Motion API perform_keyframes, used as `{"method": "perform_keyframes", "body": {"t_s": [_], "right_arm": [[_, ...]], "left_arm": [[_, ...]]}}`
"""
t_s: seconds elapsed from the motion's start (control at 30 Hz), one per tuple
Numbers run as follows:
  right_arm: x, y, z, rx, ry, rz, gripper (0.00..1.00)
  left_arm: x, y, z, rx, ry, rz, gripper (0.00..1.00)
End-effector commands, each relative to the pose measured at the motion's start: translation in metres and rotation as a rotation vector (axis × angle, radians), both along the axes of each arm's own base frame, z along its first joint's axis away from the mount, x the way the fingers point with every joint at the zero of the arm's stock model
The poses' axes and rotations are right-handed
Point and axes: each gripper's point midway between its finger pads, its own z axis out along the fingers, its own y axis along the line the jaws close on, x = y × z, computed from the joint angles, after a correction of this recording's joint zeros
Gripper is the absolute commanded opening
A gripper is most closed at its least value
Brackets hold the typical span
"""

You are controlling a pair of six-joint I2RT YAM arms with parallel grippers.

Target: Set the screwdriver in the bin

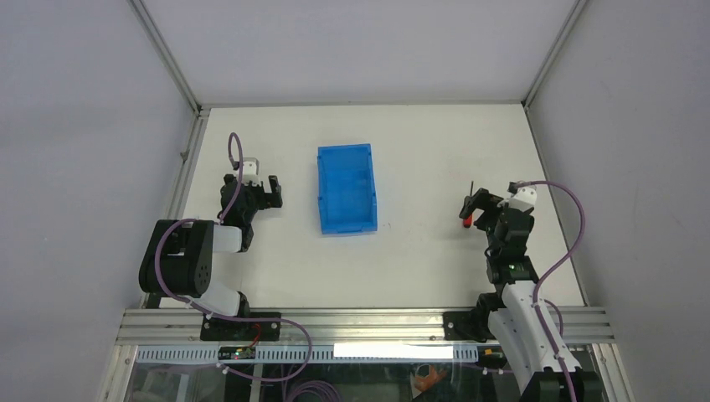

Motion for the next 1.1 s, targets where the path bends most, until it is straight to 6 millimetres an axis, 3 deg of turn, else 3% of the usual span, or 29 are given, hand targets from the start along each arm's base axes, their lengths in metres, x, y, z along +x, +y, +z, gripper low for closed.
{"method": "perform_keyframes", "body": {"t_s": [0.0, 0.1, 0.27, 0.37, 0.53, 0.8, 1.07], "right_arm": [[0.004, -0.01, 0.024, -0.002, -0.066, -0.057, 0.99], [0.006, -0.012, 0.027, -0.004, -0.058, -0.072, 0.99], [0.021, -0.008, 0.053, 0.017, -0.016, -0.061, 0.99], [0.033, 0.002, 0.067, 0.018, 0.068, 0.002, 0.99], [0.043, 0.007, 0.063, 0.024, 0.341, 0.024, 0.99], [0.064, 0.001, 0.02, -0.004, 0.574, -0.01, 0.99], [0.041, -0.006, -0.054, -0.021, 0.793, -0.06, 0.99]], "left_arm": [[0.005, -0.005, 0.016, -0.02, -0.054, -0.006, 0.99], [0.005, -0.004, 0.017, -0.02, -0.055, -0.006, 0.99], [0.005, -0.004, 0.017, -0.02, -0.055, -0.005, 0.99], [0.005, -0.004, 0.017, -0.019, -0.055, -0.005, 0.99], [0.005, -0.004, 0.016, -0.019, -0.054, -0.005, 0.99], [0.005, -0.004, 0.016, -0.019, -0.054, -0.005, 0.99], [0.004, -0.004, 0.016, -0.019, -0.054, -0.005, 0.99]]}}
